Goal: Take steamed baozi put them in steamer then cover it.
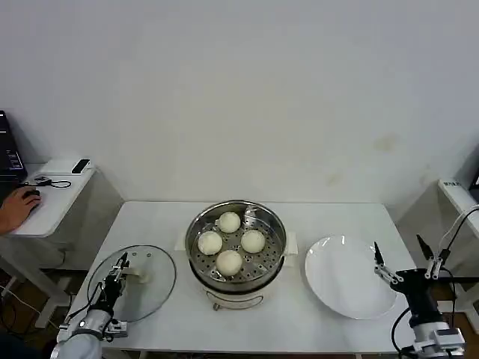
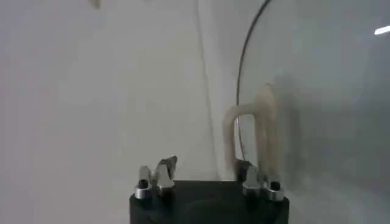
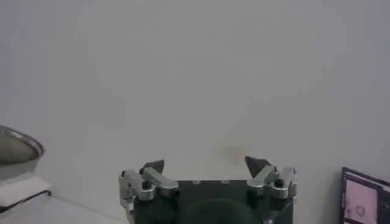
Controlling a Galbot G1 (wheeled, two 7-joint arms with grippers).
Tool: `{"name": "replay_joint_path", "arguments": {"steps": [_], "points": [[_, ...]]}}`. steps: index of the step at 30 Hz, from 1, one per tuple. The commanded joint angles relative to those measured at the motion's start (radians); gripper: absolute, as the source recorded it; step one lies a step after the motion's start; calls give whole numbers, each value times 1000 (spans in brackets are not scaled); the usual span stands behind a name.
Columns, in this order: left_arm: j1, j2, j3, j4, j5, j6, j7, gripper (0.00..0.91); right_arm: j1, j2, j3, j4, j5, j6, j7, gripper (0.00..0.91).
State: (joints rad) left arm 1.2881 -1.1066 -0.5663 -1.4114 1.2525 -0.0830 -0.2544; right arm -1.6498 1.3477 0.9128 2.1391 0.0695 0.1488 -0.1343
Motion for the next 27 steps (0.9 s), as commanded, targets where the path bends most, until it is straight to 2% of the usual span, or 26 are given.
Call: {"name": "replay_joint_path", "arguments": {"steps": [1,7,12,18,27], "points": [[28,4,-11,-37,-10,-12,-10,0,2,1,-15,5,-7,0,-1,907],[93,4,-42,-126,-18,-8,-7,0,10,-4,-29,10,-10,-5,-2,907],[163,3,-67,-241,-49,46,0,0,10,-11,-30,9,-8,-4,-3,907],[241,2,-90,-499,-95,217,90,0,11,-22,-30,4,-4,-2,-5,907],[242,38,-144,-602,-122,353,219,0,0,-24,-21,20,-5,-3,-9,907]]}}
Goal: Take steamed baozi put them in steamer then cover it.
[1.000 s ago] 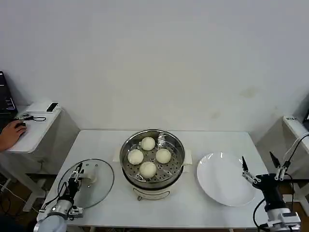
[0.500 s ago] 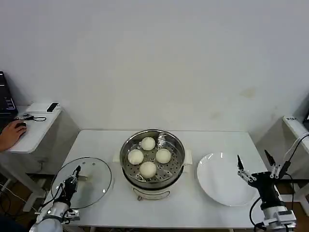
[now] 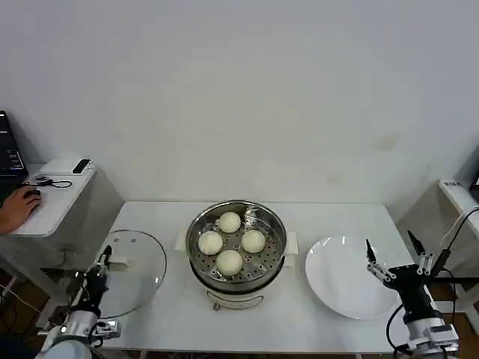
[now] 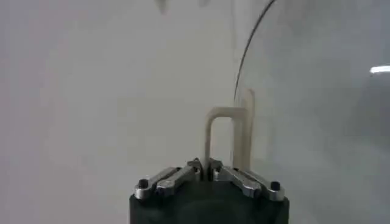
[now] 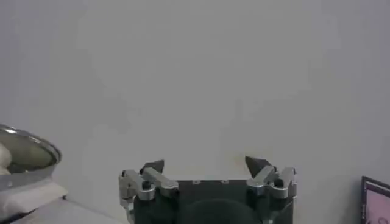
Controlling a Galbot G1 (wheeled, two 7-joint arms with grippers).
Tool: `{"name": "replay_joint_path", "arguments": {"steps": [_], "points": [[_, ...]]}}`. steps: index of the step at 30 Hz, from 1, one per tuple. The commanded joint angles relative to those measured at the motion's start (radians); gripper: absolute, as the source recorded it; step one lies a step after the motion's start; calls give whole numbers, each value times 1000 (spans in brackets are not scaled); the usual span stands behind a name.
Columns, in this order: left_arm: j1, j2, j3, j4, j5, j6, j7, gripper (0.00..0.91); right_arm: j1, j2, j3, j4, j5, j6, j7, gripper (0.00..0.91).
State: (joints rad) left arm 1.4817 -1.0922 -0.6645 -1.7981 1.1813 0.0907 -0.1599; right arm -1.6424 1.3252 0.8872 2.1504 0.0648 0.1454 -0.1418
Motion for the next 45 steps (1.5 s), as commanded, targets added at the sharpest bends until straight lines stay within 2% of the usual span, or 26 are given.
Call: {"name": "replay_joint_path", "arguments": {"steps": [1,13,18,25,34,45], "points": [[46,27,-47,-222,-59,186,134,0,-9,-2,6,10,-1,1,-2,907],[-29,81,74,-384,-92,307,231,0,-33,34,1,1,-33,27,-7,907],[-70,79,137,-432,-92,346,262,0,-29,40,-26,1,-57,26,-11,907],[-131,85,257,-410,-114,385,286,0,-15,78,-83,-2,-112,24,-11,907],[-249,10,402,-341,-12,399,327,0,-11,98,-116,-7,-146,22,-13,907],[-325,-101,505,-282,151,402,411,0,-11,105,-118,-7,-164,18,-18,907]]}}
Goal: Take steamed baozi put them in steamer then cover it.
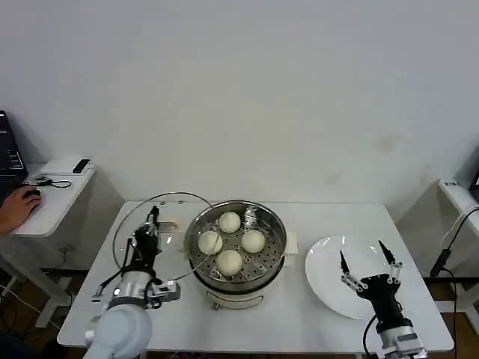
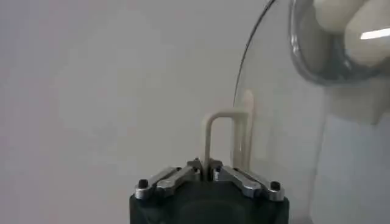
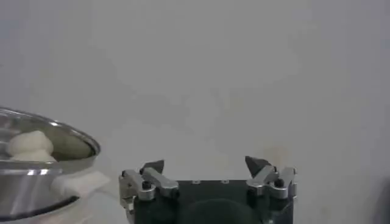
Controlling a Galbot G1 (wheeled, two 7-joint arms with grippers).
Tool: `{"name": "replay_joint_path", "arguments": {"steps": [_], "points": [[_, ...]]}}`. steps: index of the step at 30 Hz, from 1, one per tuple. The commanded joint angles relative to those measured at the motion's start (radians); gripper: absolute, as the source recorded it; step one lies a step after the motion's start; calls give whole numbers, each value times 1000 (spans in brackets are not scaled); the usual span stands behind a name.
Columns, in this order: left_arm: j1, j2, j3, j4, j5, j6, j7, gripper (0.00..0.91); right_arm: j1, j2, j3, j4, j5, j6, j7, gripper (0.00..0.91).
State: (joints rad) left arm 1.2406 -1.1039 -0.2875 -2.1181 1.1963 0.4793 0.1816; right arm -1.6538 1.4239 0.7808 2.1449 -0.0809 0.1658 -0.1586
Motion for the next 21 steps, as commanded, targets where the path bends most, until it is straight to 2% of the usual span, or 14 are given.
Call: {"name": "replay_joint_path", "arguments": {"steps": [1,21], "points": [[-90,-99,135,43,149,14,80,0,0,6,-9,-4,-23,-4,-2,907],[-206,-245,254,170,314,48,159,0,4,29,-26,-22,-47,-4,-5,907]]}}
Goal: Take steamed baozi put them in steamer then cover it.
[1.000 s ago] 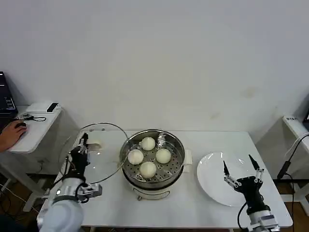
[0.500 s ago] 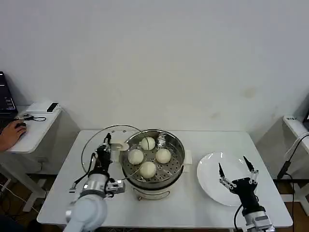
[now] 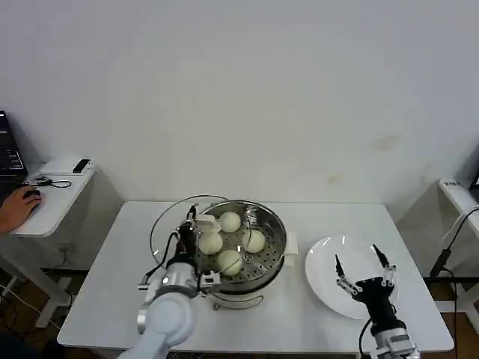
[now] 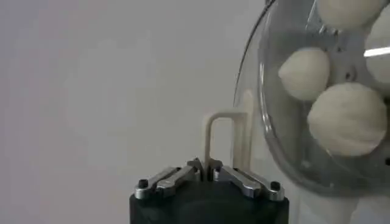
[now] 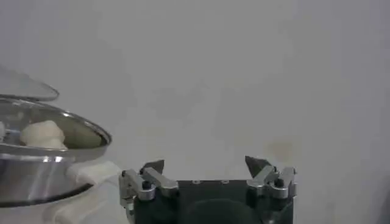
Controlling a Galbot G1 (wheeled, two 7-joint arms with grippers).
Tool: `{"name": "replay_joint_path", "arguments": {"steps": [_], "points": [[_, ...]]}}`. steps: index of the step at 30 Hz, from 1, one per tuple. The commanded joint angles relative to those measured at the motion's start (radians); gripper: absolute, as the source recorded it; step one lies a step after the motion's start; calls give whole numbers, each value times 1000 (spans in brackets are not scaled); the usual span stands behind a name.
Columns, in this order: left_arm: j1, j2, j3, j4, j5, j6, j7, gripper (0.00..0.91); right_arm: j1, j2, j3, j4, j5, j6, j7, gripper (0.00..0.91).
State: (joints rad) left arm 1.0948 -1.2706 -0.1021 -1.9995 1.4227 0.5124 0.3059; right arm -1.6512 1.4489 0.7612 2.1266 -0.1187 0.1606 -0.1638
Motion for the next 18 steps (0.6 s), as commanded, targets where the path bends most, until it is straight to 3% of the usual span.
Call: {"name": "replay_joint_path", "arguments": {"steps": [1,18], "points": [[-62,-83,74,54,89,16,37,0,1,4,-7,-5,-10,1,0,907],[-120,-171,148,133,120,36,46,0,1,7,-15,-13,-24,2,1,907]]}}
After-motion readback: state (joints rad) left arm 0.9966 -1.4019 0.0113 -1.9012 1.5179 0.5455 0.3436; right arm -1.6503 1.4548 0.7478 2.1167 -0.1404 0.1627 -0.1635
